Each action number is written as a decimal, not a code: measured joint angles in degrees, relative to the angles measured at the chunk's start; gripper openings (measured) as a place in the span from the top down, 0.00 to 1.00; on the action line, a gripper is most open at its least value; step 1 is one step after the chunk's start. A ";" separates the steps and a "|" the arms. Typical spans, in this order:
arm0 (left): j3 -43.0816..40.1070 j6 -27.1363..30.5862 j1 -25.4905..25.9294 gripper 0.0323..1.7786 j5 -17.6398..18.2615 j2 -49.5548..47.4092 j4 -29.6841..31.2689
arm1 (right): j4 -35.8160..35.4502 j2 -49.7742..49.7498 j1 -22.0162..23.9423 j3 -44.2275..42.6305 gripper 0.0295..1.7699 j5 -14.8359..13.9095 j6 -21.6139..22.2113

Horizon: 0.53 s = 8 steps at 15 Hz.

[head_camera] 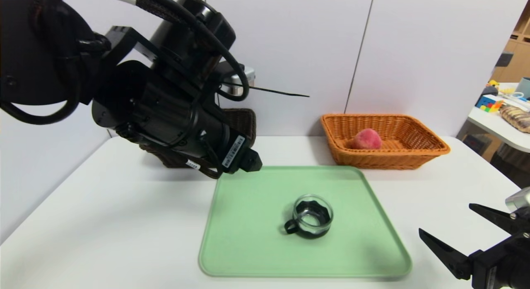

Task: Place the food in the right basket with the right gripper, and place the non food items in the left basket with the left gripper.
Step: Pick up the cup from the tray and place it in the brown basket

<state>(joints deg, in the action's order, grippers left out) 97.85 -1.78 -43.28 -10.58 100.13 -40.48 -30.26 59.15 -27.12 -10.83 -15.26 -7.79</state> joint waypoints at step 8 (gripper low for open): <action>0.51 -1.55 -1.58 0.05 0.04 6.18 -0.22 | -0.06 -0.06 0.00 -0.02 0.04 0.05 0.02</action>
<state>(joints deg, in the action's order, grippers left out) 98.37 -3.33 -44.86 -10.54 106.31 -40.70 -30.32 59.09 -27.12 -10.85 -15.21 -7.77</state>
